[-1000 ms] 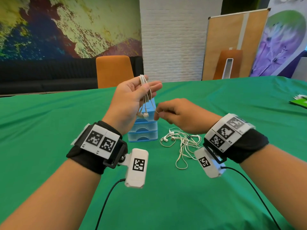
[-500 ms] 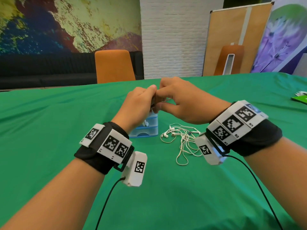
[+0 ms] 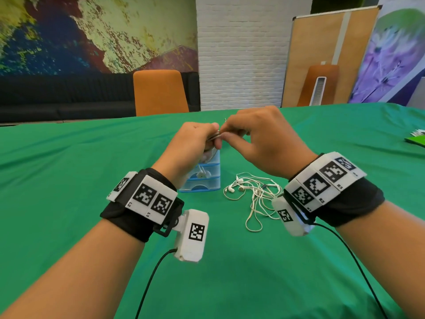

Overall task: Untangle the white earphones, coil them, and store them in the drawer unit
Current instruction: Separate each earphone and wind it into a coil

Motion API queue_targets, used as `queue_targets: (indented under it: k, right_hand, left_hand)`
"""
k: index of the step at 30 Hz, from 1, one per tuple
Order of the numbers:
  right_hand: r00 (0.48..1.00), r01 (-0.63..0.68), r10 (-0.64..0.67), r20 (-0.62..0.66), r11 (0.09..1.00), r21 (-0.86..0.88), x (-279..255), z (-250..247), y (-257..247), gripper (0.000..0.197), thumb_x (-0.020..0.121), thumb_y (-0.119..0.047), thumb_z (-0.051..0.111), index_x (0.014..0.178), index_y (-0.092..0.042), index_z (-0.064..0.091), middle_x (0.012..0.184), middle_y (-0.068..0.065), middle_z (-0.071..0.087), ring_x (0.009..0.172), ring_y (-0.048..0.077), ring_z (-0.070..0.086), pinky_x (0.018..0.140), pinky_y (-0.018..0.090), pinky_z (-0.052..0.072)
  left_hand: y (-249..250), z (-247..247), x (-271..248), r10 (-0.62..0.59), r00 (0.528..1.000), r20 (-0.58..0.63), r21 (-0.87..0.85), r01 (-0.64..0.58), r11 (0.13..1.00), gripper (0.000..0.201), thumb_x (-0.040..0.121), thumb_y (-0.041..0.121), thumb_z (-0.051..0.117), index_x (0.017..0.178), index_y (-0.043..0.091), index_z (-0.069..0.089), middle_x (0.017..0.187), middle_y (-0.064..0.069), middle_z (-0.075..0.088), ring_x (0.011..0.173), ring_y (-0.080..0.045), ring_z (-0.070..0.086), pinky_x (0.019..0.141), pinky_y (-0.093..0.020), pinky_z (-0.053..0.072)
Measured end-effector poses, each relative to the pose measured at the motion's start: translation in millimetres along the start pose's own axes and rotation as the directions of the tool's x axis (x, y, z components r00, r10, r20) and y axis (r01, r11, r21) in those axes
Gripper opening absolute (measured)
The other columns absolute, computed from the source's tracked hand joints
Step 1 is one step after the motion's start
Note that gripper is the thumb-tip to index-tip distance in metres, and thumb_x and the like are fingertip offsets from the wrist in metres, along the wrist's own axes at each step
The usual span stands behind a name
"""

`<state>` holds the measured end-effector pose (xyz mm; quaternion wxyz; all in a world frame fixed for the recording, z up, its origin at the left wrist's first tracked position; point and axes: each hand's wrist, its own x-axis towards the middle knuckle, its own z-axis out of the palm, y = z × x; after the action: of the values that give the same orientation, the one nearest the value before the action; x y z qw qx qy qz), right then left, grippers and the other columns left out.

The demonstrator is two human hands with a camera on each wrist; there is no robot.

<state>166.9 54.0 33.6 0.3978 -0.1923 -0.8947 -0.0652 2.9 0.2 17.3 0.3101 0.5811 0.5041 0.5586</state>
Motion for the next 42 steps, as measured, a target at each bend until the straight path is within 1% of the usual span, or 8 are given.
queue_targets:
  k: [5,10,15,21,26,32,38,42]
  right_hand:
    - [0.988,-0.152,0.149,0.032,0.939,0.309,-7,6,-2,0.028,0.084,-0.015,0.075,0.112,-0.016,0.074,0.094,-0.006,0.077,0.087,0.001,0.071,0.083,0.016,0.054]
    - [0.964,-0.265,0.225,0.141,0.767,0.585,-7,14,5,0.032,0.085,0.001,0.071,0.115,-0.009,0.072,0.1,0.004,0.077,0.096,0.016,0.074,0.094,0.038,0.057]
    - [0.943,-0.305,0.321,0.088,0.725,0.618,-10,27,7,0.016,0.086,-0.007,0.074,0.102,-0.004,0.076,0.092,0.007,0.078,0.089,0.023,0.075,0.087,0.044,0.059]
    - [0.889,-0.402,0.453,0.063,0.709,0.58,-15,34,12,0.014,0.087,-0.003,0.068,0.094,-0.01,0.078,0.078,0.004,0.075,0.071,0.014,0.067,0.075,0.042,0.058]
    - [0.834,-0.497,0.538,0.123,0.636,0.591,-20,37,15,0.009,0.089,-0.005,0.07,0.093,-0.008,0.076,0.075,0.001,0.069,0.06,0.007,0.053,0.061,0.024,0.047]
    - [0.727,-0.594,0.62,0.295,0.353,0.722,-23,36,15,0.014,0.088,-0.002,0.068,0.096,-0.014,0.069,0.082,0.003,0.072,0.077,0.015,0.062,0.065,0.027,0.042]
    - [0.667,-0.603,0.593,0.452,0.072,0.795,-23,32,13,0.023,0.088,0.0,0.062,0.101,-0.019,0.061,0.08,0.0,0.066,0.068,0.011,0.056,0.063,0.028,0.037]
    - [0.678,-0.593,0.556,0.481,0.026,0.805,-22,32,11,0.017,0.09,-0.006,0.058,0.099,-0.02,0.062,0.077,-0.002,0.062,0.069,0.01,0.052,0.063,0.029,0.035]
  left_hand:
    - [0,1,-1,-0.061,0.998,0.009,-0.152,0.062,0.987,0.043,0.104,0.019,0.043,0.063,0.008,0.049,0.054,0.0,0.028,0.046,-0.012,0.018,0.042,-0.021,0.017]
    - [-2,3,-4,-0.052,0.995,0.079,-0.275,0.072,0.959,0.031,0.103,0.017,0.042,0.078,0.002,0.054,0.067,-0.008,0.03,0.049,-0.013,0.027,0.048,-0.023,0.025]
    - [-4,1,-7,-0.058,0.994,0.094,-0.236,0.079,0.969,0.034,0.101,0.013,0.045,0.075,0.001,0.062,0.067,-0.009,0.043,0.057,-0.018,0.048,0.061,-0.024,0.044]
    - [-15,-9,-8,-0.027,0.998,0.054,-0.185,0.036,0.982,0.015,0.095,0.007,0.062,0.106,-0.001,0.068,0.086,-0.014,0.068,0.078,-0.018,0.064,0.081,-0.032,0.055]
    - [-17,-5,-13,0.034,0.999,0.005,-0.014,-0.034,0.999,0.021,0.092,0.002,0.068,0.113,0.003,0.065,0.095,-0.026,0.072,0.085,-0.026,0.07,0.084,-0.047,0.056]
    - [-24,-1,-11,0.08,0.995,-0.054,0.04,-0.078,0.996,0.015,0.092,0.001,0.068,0.107,0.005,0.07,0.097,-0.023,0.073,0.082,-0.025,0.075,0.082,-0.046,0.061]
    - [-27,-3,-7,0.099,0.993,-0.06,0.098,-0.093,0.991,0.016,0.093,0.002,0.067,0.106,0.008,0.074,0.097,-0.02,0.074,0.083,-0.025,0.075,0.076,-0.036,0.06]
    - [-26,-4,-8,0.103,0.993,-0.064,0.091,-0.097,0.991,0.02,0.093,0.001,0.067,0.11,0.009,0.074,0.096,-0.02,0.074,0.086,-0.028,0.076,0.083,-0.042,0.062]
